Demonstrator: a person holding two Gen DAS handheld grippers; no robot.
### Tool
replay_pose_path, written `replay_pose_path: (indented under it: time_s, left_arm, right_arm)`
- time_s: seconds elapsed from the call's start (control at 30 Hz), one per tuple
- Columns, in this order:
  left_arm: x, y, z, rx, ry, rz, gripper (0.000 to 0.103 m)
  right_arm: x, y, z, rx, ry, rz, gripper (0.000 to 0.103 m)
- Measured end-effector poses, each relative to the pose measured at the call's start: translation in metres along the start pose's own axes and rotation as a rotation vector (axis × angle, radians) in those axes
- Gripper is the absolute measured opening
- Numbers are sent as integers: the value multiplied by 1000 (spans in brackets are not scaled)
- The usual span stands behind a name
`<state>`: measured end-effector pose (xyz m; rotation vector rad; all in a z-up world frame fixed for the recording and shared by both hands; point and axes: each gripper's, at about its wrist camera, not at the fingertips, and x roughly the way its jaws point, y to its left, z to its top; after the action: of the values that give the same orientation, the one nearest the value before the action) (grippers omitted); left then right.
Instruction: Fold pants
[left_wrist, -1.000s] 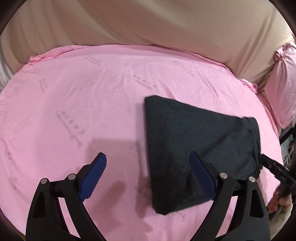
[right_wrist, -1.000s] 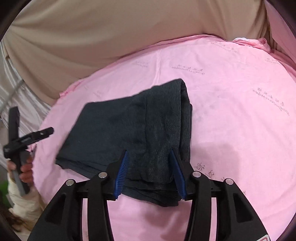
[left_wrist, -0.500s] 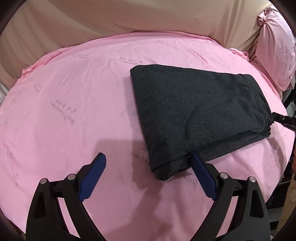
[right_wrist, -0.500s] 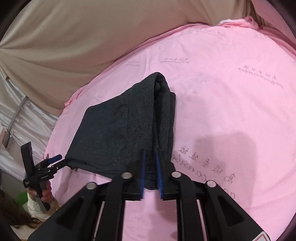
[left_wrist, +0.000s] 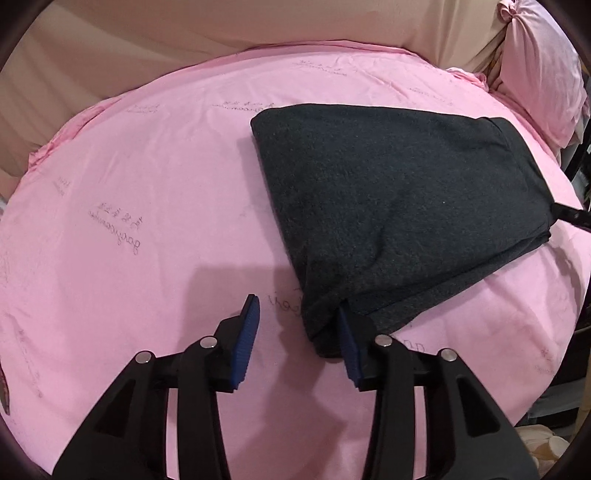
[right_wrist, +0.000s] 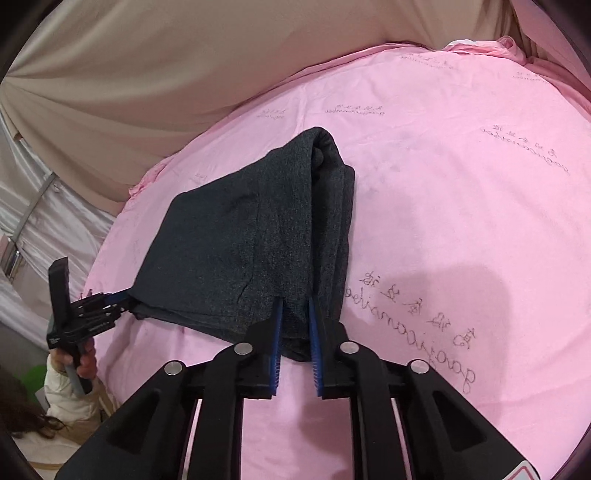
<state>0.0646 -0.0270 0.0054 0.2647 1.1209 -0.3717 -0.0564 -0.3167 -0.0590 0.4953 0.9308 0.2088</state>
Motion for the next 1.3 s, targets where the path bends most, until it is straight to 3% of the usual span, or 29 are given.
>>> replay_pose_path:
  time_s: [0.1,0.13,0.2,0.27,0.3,0.37,0.43,0.47,0.5,0.57,0.6,0.63,0.7,0.8,0.87,0.9,0.93,0.97,1.03,1.07,1.13,1.2,1.27,1.3]
  left_arm:
    - [1,4,1,-17,9,-8,41]
    - [1,5,2,-17,10,-8,41]
    - [-2,7,3,-16,9,13,40]
    - [-7,11,3,-4,3,49,39]
    - [-7,16,2,-19,9,53,39]
    - [-1,17,-1,-23,28,41,40]
    - [-5,11,-5,4,5,70,47]
    - [-12,11,-5,1,-7,46,48]
    - [-21,14,-5,-14,-24,4,50]
    - [-49,28,-1,-71,-91,-108,72]
    - [-59,33,2,-96,-120,-129,90]
    - [-70,41,10,-139,-166,-138,91]
    - [-75,49,34,-184,-203,-121,93]
    - [-43,58,71,-263,-168,-91,95]
    - [-8,62,90,-300,-84,-107,95]
    - [15,63,101,-323,-37,-102,95]
    - [29,64,107,-326,-13,-98,94]
    - [46,63,113,-336,24,-87,92]
    - [65,61,119,-324,56,-128,51]
    - [75,61,123,-329,83,-167,43]
    - [81,62,128,-334,58,-138,37]
    - [87,56,136,-300,40,-91,38]
    - [89,52,141,-286,40,-59,40]
    - [87,50,142,-276,41,-46,43]
  right_arm:
    - [4,9,-2,-19,2,-12,35]
    - [6,8,-2,-20,8,-12,34]
    - [7,11,-5,-49,14,-51,18]
    - [-2,23,-5,-70,-13,-17,13]
    - [-4,22,-6,-68,-12,6,12]
    - [6,5,-12,-42,32,-44,10]
    - [5,-14,-16,40,28,31,11]
    - [0,-15,-16,45,25,26,14]
    - [-7,-12,-14,34,8,-2,24]
    - [-23,-3,-7,-12,-42,-79,28]
    - [-28,1,1,-20,-60,-68,29]
    - [-31,4,9,-19,-81,-54,33]
    - [-25,13,29,-52,-112,-56,51]
    - [5,22,53,-78,-85,-70,60]
    - [37,29,66,-68,-43,-97,60]
    - [49,30,70,-73,-27,-109,53]
    - [57,31,72,-82,-11,-79,37]
    - [58,34,73,-72,-3,-32,10]
    - [43,44,76,-99,-56,-17,9]
    - [34,49,76,-121,-90,-13,9]
    - [33,37,77,-108,-98,-20,9]
    - [60,16,73,-86,-19,-135,19]
    - [54,3,66,-11,-44,-61,24]
    - [47,4,64,10,-46,-56,36]
